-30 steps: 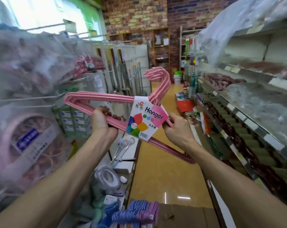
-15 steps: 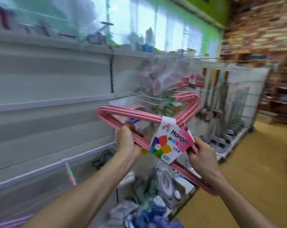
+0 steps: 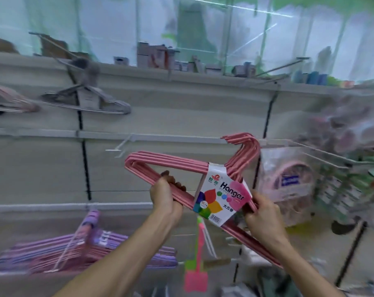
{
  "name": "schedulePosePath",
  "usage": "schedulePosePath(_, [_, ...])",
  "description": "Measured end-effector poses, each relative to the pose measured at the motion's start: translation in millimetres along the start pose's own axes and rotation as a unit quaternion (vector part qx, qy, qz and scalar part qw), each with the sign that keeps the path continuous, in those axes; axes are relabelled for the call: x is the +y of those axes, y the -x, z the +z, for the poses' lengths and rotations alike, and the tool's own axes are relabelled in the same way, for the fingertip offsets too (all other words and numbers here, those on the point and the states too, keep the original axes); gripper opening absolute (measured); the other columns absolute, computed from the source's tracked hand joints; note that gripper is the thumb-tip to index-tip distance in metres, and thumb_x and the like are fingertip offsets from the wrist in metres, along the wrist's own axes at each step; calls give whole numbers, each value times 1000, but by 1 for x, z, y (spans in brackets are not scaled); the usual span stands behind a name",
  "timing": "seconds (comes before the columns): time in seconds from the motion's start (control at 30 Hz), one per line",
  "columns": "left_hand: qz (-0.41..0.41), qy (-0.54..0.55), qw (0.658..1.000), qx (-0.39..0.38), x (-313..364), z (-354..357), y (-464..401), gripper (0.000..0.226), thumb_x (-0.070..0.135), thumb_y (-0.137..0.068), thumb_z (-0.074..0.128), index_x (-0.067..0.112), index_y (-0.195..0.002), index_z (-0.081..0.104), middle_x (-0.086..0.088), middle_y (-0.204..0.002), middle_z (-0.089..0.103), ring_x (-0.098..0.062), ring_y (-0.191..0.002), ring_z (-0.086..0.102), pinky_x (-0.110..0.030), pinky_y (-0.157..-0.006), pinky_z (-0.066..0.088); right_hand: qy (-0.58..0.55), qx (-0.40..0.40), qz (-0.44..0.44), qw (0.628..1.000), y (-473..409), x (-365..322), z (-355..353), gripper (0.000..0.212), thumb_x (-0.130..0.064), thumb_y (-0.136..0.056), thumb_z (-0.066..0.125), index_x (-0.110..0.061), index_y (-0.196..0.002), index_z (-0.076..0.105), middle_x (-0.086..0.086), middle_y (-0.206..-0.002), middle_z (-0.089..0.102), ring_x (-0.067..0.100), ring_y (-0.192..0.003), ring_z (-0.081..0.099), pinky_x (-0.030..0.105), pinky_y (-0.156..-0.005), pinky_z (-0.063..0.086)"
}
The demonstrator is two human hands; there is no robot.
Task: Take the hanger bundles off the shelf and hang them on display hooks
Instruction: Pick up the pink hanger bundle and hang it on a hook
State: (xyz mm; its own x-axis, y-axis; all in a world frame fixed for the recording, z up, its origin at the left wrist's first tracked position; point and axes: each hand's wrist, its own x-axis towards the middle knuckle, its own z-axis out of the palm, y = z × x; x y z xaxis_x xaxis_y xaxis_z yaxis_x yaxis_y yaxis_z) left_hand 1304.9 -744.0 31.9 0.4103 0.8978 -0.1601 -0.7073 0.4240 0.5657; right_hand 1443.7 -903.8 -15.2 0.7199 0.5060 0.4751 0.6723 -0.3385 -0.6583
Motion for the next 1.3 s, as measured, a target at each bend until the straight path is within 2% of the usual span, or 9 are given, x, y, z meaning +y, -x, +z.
schedulePosePath(0.1, [28,12,999,22,40,-27,-15,26,-8,-89,40,11,-99,56,-5,-67,44,-18,-57,43,-31,-57,41,-19,-14,-34,999,-5,-32,39,49,2,-82,61,-31,-117,70,-2,-88,76,26,-78,69,41,-65,54])
schedulePosePath(0.23, [47,17,998,36,89,-64,-35,25,-5,-90,44,10,-103,58,-8,-69,48,-22,-59,49,-35,-63,46,-41,-49,-82,995,-9,-72,89,48,-5,-85,61,-37,-121,64,-8,-89,76,22,-80,69,43,-64,53])
schedulePosePath(0.33, [40,34,998,28,119,-91,-52,18,-1,-92,47,10,-100,59,-8,-81,58,-26,-73,59,-40,-82,52,-41,-88,-82,992,-14,-95,122,52,-4,-85,58,-41,-121,61,-16,-89,73,15,-80,67,41,-64,54])
schedulePosePath(0.43, [18,55,998,18,139,-116,-70,15,4,-95,47,12,-92,60,-9,-95,65,-27,-91,64,-43,-100,48,-26,-95,-91,991,-20,-116,149,54,-3,-84,57,-41,-122,61,-10,-92,75,17,-78,66,42,-64,54])
schedulePosePath(0.67, [-39,68,997,4,161,-158,-124,14,8,-95,49,14,-93,62,-9,-104,66,-26,-91,65,-39,-79,53,40,-113,-83,989,-35,-146,201,59,-9,-84,54,-47,-128,51,-10,-103,74,27,-94,66,40,-71,54])
schedulePosePath(0.83, [-67,99,993,14,156,-172,-157,21,13,-93,52,16,-112,61,-12,-116,65,-30,-108,63,-47,-98,50,57,-126,-63,988,-43,-145,220,59,-8,-86,52,-48,-130,49,-12,-104,74,25,-94,66,39,-75,54])
schedulePosePath(0.93, [-81,116,990,19,149,-171,-171,23,15,-92,52,16,-112,63,-9,-110,68,-28,-107,64,-45,-99,50,86,-125,-72,986,-56,-144,225,62,-10,-85,52,-49,-133,46,-10,-109,73,28,-100,65,39,-75,53])
schedulePosePath(1.03, [-93,125,988,23,141,-167,-187,18,15,-92,50,16,-101,66,-5,-97,70,-23,-95,67,-40,-88,53,111,-126,-99,981,-74,-144,228,64,-11,-83,51,-46,-137,48,-7,-115,72,31,-104,63,36,-74,51])
schedulePosePath(1.3, [-67,145,987,29,134,-159,-236,18,13,-92,50,18,-98,66,-5,-92,71,-22,-89,67,-40,-80,54,121,-149,-151,970,-129,-143,259,70,-5,-82,52,-39,-143,44,-6,-119,70,26,-102,64,39,-76,54])
